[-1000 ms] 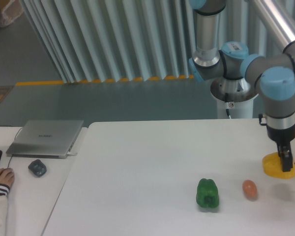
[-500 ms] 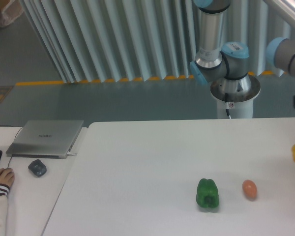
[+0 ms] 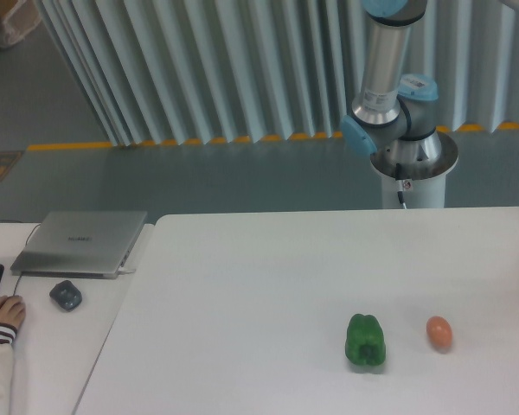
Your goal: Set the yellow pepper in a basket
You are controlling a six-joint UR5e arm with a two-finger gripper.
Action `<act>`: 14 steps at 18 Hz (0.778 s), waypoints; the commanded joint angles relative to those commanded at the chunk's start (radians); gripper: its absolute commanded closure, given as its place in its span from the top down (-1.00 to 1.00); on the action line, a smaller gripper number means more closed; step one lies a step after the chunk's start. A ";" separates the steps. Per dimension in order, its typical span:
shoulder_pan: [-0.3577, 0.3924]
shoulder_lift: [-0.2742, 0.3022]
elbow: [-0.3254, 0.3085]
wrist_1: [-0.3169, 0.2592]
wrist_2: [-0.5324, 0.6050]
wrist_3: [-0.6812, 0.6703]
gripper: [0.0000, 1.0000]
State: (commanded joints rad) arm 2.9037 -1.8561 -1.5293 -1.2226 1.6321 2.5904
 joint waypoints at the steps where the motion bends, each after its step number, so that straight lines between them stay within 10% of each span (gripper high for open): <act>1: 0.008 0.000 -0.008 0.000 0.003 0.017 -0.26; 4: 0.038 -0.005 -0.023 0.003 0.003 0.065 -0.22; 5: 0.046 -0.008 -0.025 0.003 -0.003 0.071 0.04; 6: 0.049 -0.015 -0.025 0.006 -0.009 0.071 0.99; 14: 0.037 -0.037 -0.015 0.034 -0.161 -0.068 1.00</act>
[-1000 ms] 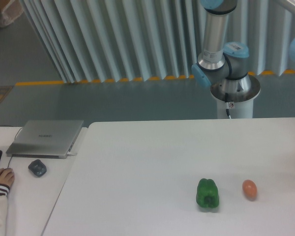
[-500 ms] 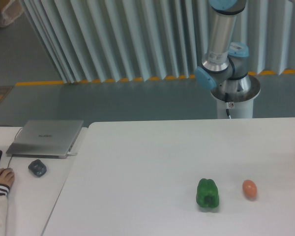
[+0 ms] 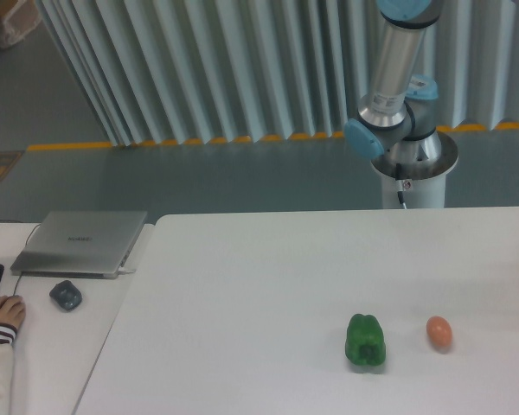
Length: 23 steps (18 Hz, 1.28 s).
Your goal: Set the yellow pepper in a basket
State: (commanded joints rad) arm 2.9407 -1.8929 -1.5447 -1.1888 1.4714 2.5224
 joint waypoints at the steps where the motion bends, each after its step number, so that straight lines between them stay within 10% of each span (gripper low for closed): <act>1: -0.008 -0.002 0.003 0.000 -0.037 -0.058 1.00; 11: -0.152 -0.011 0.040 0.003 -0.063 -0.416 1.00; 17: -0.334 0.002 0.054 -0.005 0.220 -0.560 1.00; 23: -0.411 0.020 0.044 -0.049 0.198 -0.700 1.00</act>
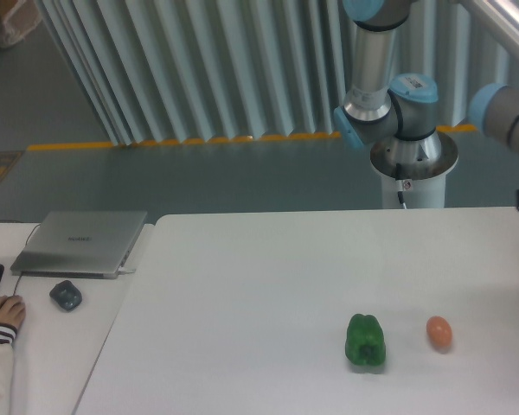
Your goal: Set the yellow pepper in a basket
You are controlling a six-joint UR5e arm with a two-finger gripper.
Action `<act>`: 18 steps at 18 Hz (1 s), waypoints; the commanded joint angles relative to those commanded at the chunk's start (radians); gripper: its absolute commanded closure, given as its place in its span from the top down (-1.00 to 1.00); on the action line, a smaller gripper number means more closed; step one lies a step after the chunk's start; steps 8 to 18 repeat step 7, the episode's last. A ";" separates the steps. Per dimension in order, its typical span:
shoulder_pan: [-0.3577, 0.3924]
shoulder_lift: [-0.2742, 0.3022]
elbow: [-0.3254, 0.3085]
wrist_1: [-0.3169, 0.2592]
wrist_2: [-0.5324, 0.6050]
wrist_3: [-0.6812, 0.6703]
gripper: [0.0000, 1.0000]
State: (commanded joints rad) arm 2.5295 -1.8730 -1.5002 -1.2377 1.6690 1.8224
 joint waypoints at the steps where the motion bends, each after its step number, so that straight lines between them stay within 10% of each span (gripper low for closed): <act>1: 0.000 0.006 0.002 -0.017 -0.008 0.000 1.00; 18: 0.003 0.028 -0.005 -0.057 -0.077 -0.015 1.00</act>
